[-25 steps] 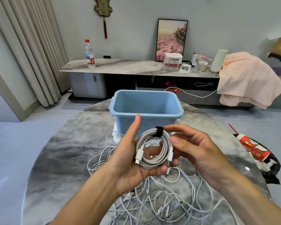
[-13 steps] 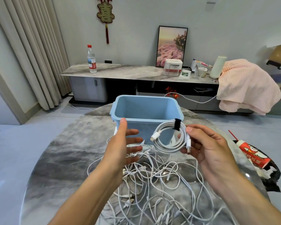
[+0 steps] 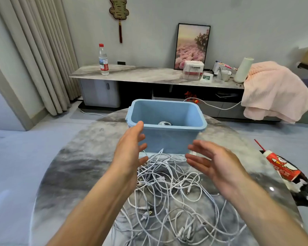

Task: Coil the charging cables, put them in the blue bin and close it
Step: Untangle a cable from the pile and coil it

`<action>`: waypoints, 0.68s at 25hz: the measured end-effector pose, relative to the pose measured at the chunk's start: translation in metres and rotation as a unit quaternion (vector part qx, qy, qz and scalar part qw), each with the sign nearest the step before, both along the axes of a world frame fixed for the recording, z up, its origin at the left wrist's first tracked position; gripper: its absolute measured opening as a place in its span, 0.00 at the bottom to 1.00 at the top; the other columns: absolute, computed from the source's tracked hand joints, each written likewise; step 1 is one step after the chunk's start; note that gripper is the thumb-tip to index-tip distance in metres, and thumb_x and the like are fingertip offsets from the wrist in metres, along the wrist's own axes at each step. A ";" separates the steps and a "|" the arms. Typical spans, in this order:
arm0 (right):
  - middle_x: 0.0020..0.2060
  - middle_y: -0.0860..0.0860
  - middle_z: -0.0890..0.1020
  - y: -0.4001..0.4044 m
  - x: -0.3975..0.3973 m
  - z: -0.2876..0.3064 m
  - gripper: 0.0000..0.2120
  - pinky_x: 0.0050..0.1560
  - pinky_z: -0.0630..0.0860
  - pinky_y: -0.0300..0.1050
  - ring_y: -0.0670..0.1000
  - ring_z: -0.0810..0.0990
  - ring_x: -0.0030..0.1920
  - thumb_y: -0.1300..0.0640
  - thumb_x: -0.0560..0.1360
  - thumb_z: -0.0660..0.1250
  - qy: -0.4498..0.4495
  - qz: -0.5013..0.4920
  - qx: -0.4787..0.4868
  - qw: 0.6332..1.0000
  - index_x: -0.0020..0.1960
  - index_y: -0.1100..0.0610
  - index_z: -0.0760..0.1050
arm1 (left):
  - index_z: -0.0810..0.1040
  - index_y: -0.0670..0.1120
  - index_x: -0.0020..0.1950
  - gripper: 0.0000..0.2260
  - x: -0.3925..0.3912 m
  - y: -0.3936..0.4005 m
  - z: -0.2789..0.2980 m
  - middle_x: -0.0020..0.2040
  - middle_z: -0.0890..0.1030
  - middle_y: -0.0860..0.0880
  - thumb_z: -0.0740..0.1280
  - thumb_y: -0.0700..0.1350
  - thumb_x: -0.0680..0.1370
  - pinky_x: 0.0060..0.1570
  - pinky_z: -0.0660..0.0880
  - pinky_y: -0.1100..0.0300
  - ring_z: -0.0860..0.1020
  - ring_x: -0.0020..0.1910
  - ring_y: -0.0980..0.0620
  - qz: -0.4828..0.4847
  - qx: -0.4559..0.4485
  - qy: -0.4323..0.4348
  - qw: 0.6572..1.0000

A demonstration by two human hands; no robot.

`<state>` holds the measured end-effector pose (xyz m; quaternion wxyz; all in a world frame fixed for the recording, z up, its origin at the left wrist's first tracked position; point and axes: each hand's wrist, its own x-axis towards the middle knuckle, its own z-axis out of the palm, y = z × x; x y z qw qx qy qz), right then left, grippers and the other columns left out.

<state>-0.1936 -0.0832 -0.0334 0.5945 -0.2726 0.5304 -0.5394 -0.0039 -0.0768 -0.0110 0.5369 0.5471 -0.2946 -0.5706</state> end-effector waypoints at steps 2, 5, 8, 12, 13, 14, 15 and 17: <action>0.46 0.59 0.85 0.003 0.001 -0.015 0.06 0.38 0.82 0.47 0.56 0.83 0.37 0.63 0.79 0.64 0.070 0.041 0.017 0.997 0.52 0.63 0.79 | 0.77 0.52 0.60 0.12 0.001 0.001 0.000 0.59 0.80 0.51 0.64 0.54 0.80 0.60 0.74 0.47 0.78 0.57 0.53 0.013 -0.011 -0.007 1.000; 0.44 0.58 0.85 -0.011 0.013 -0.041 0.05 0.35 0.76 0.47 0.51 0.79 0.33 0.65 0.77 0.66 0.238 0.109 -0.024 0.965 0.48 0.58 0.80 | 0.78 0.50 0.60 0.12 0.012 -0.004 0.001 0.58 0.81 0.49 0.64 0.53 0.80 0.54 0.76 0.50 0.80 0.57 0.51 0.058 -0.010 0.043 0.997; 0.59 0.49 0.81 -0.041 0.037 -0.072 0.15 0.52 0.76 0.48 0.51 0.80 0.43 0.61 0.76 0.66 0.545 0.185 -0.185 0.797 0.61 0.49 0.77 | 0.78 0.47 0.59 0.13 0.025 -0.010 0.001 0.57 0.82 0.46 0.63 0.53 0.79 0.51 0.76 0.50 0.80 0.56 0.47 0.076 0.010 0.126 0.989; 0.66 0.49 0.75 -0.077 0.077 -0.099 0.23 0.56 0.75 0.52 0.58 0.78 0.60 0.63 0.78 0.60 0.708 0.273 -0.232 0.608 0.70 0.48 0.67 | 0.79 0.47 0.56 0.10 0.028 -0.009 0.004 0.53 0.83 0.45 0.63 0.49 0.79 0.45 0.76 0.54 0.80 0.49 0.48 0.072 0.018 0.165 0.984; 0.61 0.50 0.77 -0.083 0.080 -0.106 0.18 0.55 0.75 0.52 0.57 0.77 0.60 0.62 0.78 0.61 0.727 0.274 -0.224 0.588 0.66 0.50 0.70 | 0.79 0.46 0.56 0.10 0.025 -0.006 0.005 0.51 0.83 0.46 0.64 0.48 0.78 0.42 0.75 0.55 0.80 0.47 0.49 0.062 0.019 0.163 0.985; 0.57 0.49 0.78 -0.082 0.080 -0.112 0.13 0.53 0.75 0.51 0.56 0.77 0.59 0.60 0.79 0.61 0.737 0.267 -0.228 0.577 0.61 0.50 0.74 | 0.80 0.46 0.57 0.11 0.023 -0.002 0.006 0.50 0.83 0.46 0.65 0.47 0.78 0.40 0.74 0.57 0.80 0.46 0.49 0.051 0.018 0.162 0.985; 0.53 0.48 0.78 -0.077 0.075 -0.114 0.09 0.51 0.75 0.51 0.55 0.77 0.58 0.57 0.79 0.61 0.734 0.256 -0.241 0.581 0.57 0.50 0.76 | 0.80 0.45 0.58 0.11 0.021 0.000 0.008 0.49 0.84 0.47 0.65 0.46 0.77 0.39 0.73 0.58 0.79 0.45 0.50 0.040 0.015 0.162 0.986; 0.46 0.46 0.78 -0.068 0.060 -0.100 0.07 0.46 0.74 0.49 0.53 0.78 0.53 0.53 0.79 0.63 0.707 0.233 -0.289 0.602 0.53 0.49 0.79 | 0.80 0.45 0.56 0.10 0.019 -0.001 0.009 0.45 0.84 0.48 0.66 0.44 0.76 0.39 0.71 0.58 0.79 0.43 0.51 0.033 -0.013 0.137 0.990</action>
